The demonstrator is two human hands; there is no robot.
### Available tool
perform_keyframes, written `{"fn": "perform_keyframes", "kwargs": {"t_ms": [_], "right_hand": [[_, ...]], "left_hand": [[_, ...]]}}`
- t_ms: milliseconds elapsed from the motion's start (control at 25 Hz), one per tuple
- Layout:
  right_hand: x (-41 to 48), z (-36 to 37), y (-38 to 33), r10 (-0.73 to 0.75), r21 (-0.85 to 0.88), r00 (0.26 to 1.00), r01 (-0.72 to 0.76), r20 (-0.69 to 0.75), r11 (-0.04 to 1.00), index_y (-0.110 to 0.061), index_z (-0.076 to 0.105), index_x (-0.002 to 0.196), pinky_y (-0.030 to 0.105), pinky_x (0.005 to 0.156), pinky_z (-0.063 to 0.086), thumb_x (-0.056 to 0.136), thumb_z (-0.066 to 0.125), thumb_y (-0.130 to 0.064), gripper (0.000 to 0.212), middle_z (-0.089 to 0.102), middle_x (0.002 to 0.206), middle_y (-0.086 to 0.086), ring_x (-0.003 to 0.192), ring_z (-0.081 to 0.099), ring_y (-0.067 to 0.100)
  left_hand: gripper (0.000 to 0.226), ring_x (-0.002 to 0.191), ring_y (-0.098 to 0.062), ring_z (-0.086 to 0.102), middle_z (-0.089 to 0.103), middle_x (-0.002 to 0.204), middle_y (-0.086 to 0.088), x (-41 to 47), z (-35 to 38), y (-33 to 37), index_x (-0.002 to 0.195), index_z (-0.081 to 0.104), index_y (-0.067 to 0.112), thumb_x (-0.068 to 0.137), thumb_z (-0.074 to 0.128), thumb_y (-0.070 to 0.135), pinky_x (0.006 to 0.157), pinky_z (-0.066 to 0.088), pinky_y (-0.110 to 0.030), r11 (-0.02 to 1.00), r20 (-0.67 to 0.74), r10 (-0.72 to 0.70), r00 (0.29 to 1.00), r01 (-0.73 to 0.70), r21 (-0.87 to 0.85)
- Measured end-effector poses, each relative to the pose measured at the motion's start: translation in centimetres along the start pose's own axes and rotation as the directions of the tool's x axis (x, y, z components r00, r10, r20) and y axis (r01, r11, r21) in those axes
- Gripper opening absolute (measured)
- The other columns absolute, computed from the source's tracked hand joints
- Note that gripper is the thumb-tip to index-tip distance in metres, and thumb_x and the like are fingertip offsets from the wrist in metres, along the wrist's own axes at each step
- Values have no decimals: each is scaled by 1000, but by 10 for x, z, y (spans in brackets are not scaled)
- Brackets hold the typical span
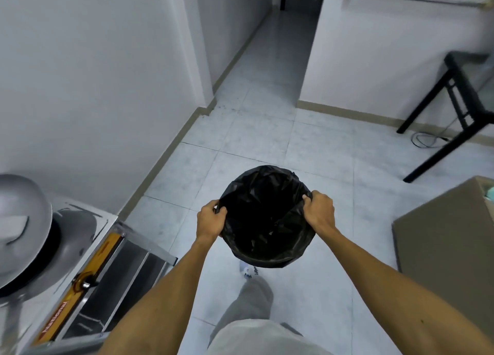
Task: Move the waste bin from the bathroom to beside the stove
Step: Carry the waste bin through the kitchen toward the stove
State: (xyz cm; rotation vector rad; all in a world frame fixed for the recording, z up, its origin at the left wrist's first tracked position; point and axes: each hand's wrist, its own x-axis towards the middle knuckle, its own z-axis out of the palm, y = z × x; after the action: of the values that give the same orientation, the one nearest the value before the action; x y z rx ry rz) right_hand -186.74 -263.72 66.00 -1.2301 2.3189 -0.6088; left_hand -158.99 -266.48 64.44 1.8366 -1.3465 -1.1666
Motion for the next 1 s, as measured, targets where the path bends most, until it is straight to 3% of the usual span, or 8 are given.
{"fn": "perform_keyframes", "kwargs": {"t_ms": [200,400,560,640,760,840,920,1000], "right_hand": [[118,31,-81,-110,-47,980,119,163,992,-7,49,77,34,66,40,100,47,-26,30,60,83,17,79,58,37],[205,78,-179,-283,-77,907,321,312,944,-5,49,76,35,65,42,100,49,-25,31,59,80,15,76,56,35],[245,128,-234,-415,-108,787,512,458,852,-6,48,79,35,64,40,101,46,-26,30,58,83,15,79,57,35],[261,156,-255,-452,-116,707,596,543,794,-6,48,82,35,65,40,102,44,-27,28,61,90,19,82,59,37],[285,197,-280,-481,-107,581,703,657,704,-2,54,92,35,67,38,103,41,-27,30,63,100,23,90,60,41],[301,221,-295,-486,-89,505,753,713,652,1,57,98,35,68,39,103,41,-28,33,63,102,24,92,61,41],[313,244,-309,-484,-74,434,797,760,599,1,59,101,35,69,41,103,41,-28,35,64,103,23,92,62,41],[316,262,-322,-475,-55,373,828,797,558,1,59,103,38,70,46,103,41,-29,35,63,103,23,92,62,41]], "left_hand": [[32,98,-25,66,71,111,-8,101,-17,22,122,67,8,93,57,18,94,55,-41,994,-134,-80,988,70,-83],[32,98,-25,67,72,108,-7,160,-55,26,121,67,9,91,57,17,92,57,-41,967,-280,-225,933,179,-179],[27,77,-26,70,72,97,-9,180,-76,11,116,65,16,90,57,18,51,59,-32,923,-347,-354,869,263,-282],[24,72,-22,70,73,95,-9,184,-78,1,113,66,20,90,58,16,45,55,-24,890,-386,-431,816,314,-331],[25,71,-17,68,73,92,-4,191,-71,-9,114,69,17,90,60,14,51,57,-22,835,-449,-530,720,351,-423],[26,77,-13,67,72,94,-2,197,-63,-9,115,70,13,91,60,13,66,57,-18,793,-488,-593,641,360,-491],[29,89,-17,67,73,101,-1,203,-51,-10,118,71,13,91,59,12,88,56,-27,745,-508,-655,559,370,-555],[33,99,-19,65,71,109,-2,205,-44,-8,124,68,12,92,58,12,98,52,-32,694,-513,-714,478,384,-609]]}}
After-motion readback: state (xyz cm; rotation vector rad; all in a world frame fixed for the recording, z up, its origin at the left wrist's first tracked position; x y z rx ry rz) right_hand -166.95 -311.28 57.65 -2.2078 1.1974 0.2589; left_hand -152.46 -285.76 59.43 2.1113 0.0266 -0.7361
